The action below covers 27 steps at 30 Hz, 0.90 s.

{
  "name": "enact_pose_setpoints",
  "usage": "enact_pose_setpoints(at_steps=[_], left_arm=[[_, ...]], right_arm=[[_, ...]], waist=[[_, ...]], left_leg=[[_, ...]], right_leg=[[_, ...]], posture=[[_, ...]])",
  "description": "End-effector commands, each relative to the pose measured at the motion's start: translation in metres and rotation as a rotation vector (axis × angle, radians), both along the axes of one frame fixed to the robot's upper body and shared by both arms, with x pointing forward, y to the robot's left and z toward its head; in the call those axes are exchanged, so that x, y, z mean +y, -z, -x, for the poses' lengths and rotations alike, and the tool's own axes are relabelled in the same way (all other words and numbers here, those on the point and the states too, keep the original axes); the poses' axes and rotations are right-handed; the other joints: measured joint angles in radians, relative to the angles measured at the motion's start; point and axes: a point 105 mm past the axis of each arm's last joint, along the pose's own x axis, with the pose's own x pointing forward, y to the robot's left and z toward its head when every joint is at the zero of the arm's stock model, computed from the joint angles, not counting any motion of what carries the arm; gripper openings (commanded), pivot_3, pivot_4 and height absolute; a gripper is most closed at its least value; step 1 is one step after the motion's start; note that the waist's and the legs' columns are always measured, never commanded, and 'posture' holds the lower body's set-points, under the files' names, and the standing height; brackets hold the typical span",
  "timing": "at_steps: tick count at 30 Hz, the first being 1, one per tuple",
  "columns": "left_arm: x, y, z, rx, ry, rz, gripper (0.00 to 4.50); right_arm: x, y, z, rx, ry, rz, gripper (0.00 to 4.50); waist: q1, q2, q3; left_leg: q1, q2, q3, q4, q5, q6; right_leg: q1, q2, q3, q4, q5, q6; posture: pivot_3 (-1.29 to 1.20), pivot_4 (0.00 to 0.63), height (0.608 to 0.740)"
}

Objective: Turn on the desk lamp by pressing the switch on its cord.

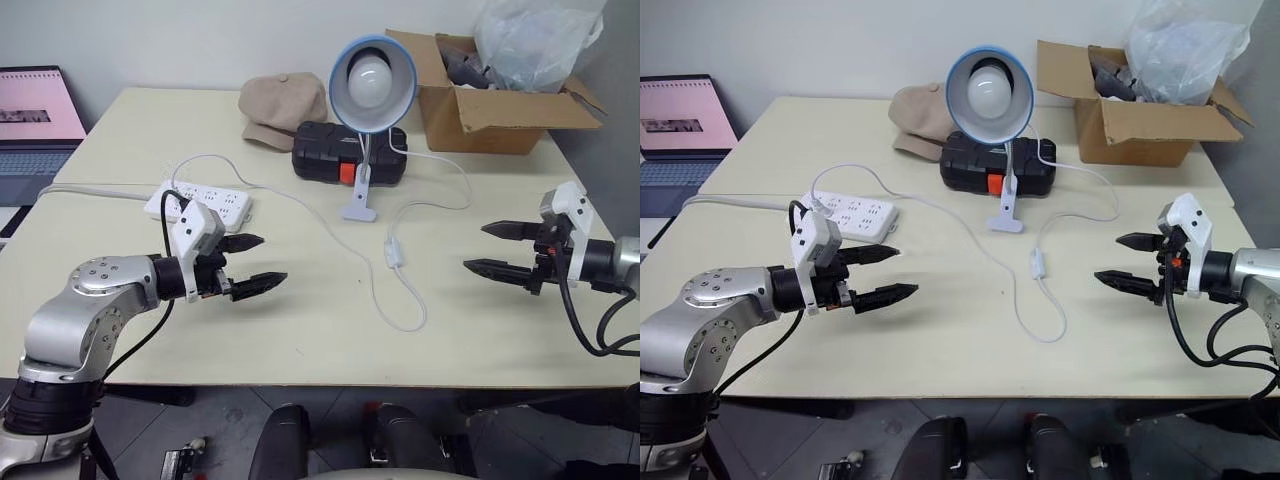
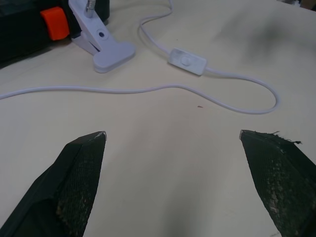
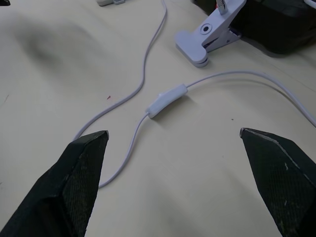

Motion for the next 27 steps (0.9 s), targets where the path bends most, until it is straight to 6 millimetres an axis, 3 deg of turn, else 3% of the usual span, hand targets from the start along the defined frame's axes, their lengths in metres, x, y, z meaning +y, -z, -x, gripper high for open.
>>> enact_pose_setpoints(at_steps=[1,6,12,16,23,27], left_arm=[[-0.003,-0.011,0.001,-0.032,0.025,0.007,4.50],[0.003,-0.004,-0.006,-0.048,-0.041,-0.050,4.50],[-0.006,-0.020,-0.007,-0.062,-0.038,0.074,4.50],[-0.010,-0.025,-0.006,-0.098,-0.014,0.066,4.50],[-0.029,-0.028,0.010,-0.084,0.151,0.063,4.50],[-0.035,-0.017,0.014,-0.078,0.205,0.016,4.50]], right_arm=[[0.002,-0.009,-0.002,-0.044,0.001,0.005,4.48],[0.001,-0.006,-0.004,-0.049,0.014,0.017,4.48],[0.003,-0.001,-0.005,-0.019,0.029,0.032,4.48],[0.002,0.001,-0.010,0.002,0.075,0.040,4.48],[0.028,0.005,-0.020,0.196,0.125,-0.037,4.48],[0.049,0.007,-0.044,0.341,0.187,-0.114,4.48]], waist=[[0.000,0.000,0.000],[0.000,0.000,0.000],[0.000,0.000,0.000],[-0.001,0.000,0.000],[-0.004,0.000,0.000],[-0.005,0.000,0.000]], left_leg=[[0.000,0.000,0.000,0.000,0.000,0.000],[0.000,0.000,0.000,0.000,0.000,0.000],[0.000,0.000,0.000,0.000,0.000,0.000],[0.000,0.000,0.000,0.000,0.000,0.000],[0.000,0.000,0.000,0.000,0.000,0.000],[0.000,0.000,0.000,0.000,0.000,0.000]], right_leg=[[0.000,0.000,0.000,0.000,0.000,0.000],[0.000,0.000,0.000,0.000,0.000,0.000],[0.000,0.000,0.000,0.000,0.000,0.000],[0.000,0.000,0.000,0.000,0.000,0.000],[0.000,0.000,0.000,0.001,0.000,0.000],[0.000,0.000,0.001,0.001,0.000,0.000]], posture=[[0.00,0.150,0.740],[0.00,0.150,0.740],[0.00,0.150,0.740],[0.00,0.150,0.740],[0.00,0.150,0.740],[0.00,0.150,0.740]])
